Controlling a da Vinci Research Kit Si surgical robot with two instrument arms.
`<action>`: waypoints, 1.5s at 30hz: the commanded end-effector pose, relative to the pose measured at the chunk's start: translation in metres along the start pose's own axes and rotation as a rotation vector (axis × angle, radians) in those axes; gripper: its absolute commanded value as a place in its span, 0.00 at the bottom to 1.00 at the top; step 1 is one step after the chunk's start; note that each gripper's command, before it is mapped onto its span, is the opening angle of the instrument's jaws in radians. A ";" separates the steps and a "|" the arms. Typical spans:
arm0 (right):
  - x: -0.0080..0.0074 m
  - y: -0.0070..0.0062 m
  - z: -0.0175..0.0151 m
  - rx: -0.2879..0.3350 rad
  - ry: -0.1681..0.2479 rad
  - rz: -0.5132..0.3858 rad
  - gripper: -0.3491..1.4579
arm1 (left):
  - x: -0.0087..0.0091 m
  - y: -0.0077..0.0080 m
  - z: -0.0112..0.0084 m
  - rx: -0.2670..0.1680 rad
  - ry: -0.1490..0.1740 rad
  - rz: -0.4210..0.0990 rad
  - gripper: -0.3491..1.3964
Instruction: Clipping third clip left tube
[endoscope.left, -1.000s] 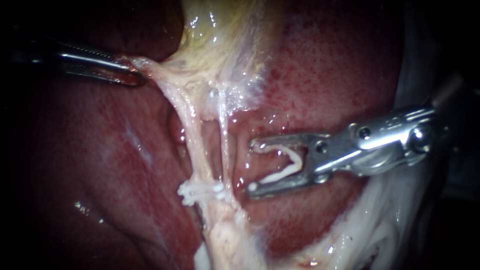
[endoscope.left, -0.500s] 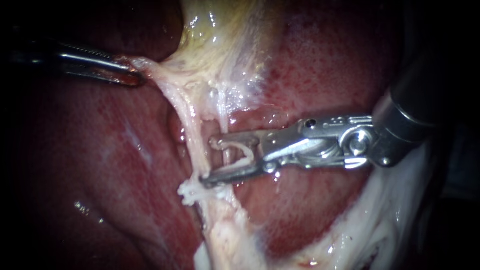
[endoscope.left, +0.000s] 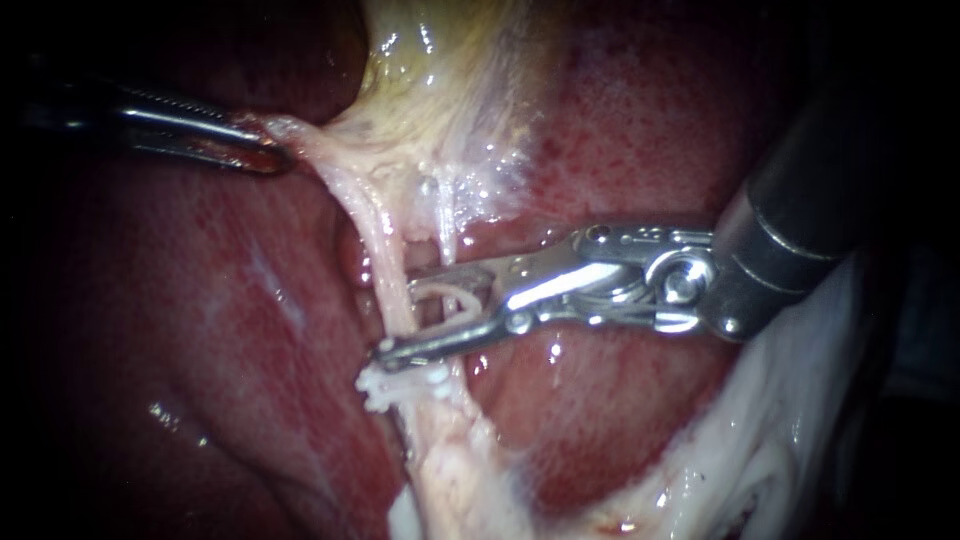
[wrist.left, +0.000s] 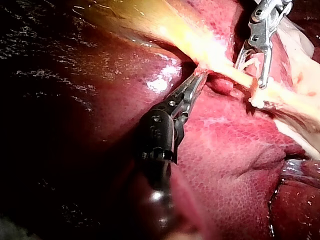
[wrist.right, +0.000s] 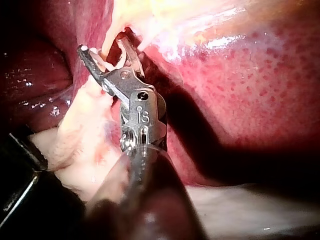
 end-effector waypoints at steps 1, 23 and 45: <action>0.0001 0.0000 0.0003 0.009 0.004 0.006 0.47 | 0.0000 0.0000 0.0000 0.000 0.000 0.000 0.00; 0.0044 -0.0028 0.0023 0.100 0.099 0.051 0.46 | 0.0000 -0.0001 0.0001 0.000 0.000 0.000 0.00; 0.0046 -0.0035 0.0011 0.115 0.094 0.117 0.00 | 0.0001 -0.0001 0.0002 0.001 0.000 0.000 0.00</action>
